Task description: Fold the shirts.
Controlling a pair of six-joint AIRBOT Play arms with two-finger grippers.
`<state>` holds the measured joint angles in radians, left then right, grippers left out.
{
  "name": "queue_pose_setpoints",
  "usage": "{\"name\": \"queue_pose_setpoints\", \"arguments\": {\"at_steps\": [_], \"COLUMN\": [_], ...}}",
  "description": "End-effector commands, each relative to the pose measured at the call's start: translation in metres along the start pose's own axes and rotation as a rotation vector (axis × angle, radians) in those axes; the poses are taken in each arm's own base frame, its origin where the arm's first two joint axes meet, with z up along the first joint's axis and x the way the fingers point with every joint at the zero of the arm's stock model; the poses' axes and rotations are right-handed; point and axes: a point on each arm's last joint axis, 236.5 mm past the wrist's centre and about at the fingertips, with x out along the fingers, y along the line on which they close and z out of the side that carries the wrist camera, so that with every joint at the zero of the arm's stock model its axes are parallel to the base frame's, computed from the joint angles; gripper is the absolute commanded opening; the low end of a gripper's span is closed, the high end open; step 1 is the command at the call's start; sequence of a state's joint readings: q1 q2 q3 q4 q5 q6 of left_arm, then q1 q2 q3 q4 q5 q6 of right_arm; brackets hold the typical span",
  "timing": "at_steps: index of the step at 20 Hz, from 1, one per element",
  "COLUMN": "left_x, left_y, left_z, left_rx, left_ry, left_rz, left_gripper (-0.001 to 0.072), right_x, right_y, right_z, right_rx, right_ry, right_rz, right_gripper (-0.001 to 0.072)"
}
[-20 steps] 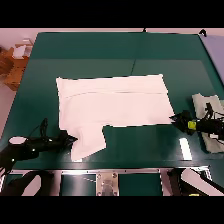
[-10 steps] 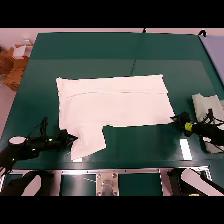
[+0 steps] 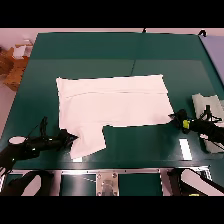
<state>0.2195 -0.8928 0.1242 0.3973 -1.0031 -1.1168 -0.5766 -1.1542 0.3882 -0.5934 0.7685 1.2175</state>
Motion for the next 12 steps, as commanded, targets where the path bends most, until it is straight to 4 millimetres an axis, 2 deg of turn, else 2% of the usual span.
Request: {"name": "queue_pose_setpoints", "arguments": {"at_steps": [1,2,3,5,9,12], "left_x": [0.0,0.0,0.0,-0.002,-0.02,-0.034], "left_y": [-0.001,-0.001,0.0,-0.007,-0.06,-0.088], "left_z": [0.001,0.003,0.004,0.01,0.024,0.023], "left_rx": [-0.005,-0.005,-0.006,0.037,0.158,0.214], "left_ry": [-0.006,-0.011,-0.016,-0.027,0.004,0.056], "left_rz": [-0.004,-0.003,-0.001,-0.011,-0.088,-0.112], "left_gripper": [0.0026,0.0026,0.0026,0.0025,0.0024,0.0024], "right_x": [0.003,0.003,0.004,0.004,-0.01,-0.034], "right_y": [0.004,0.004,0.003,0.003,0.018,0.003], "right_z": [0.0,0.001,0.002,0.005,-0.001,0.0], "right_rx": [0.01,0.011,0.012,-0.017,-0.102,-0.117], "right_ry": [-0.009,-0.011,-0.017,-0.022,0.023,0.005], "right_rz": [0.009,0.009,0.005,0.003,0.024,-0.05], "right_gripper": [0.0372,0.0368,0.0286,0.0018,0.0013,0.0012]}}
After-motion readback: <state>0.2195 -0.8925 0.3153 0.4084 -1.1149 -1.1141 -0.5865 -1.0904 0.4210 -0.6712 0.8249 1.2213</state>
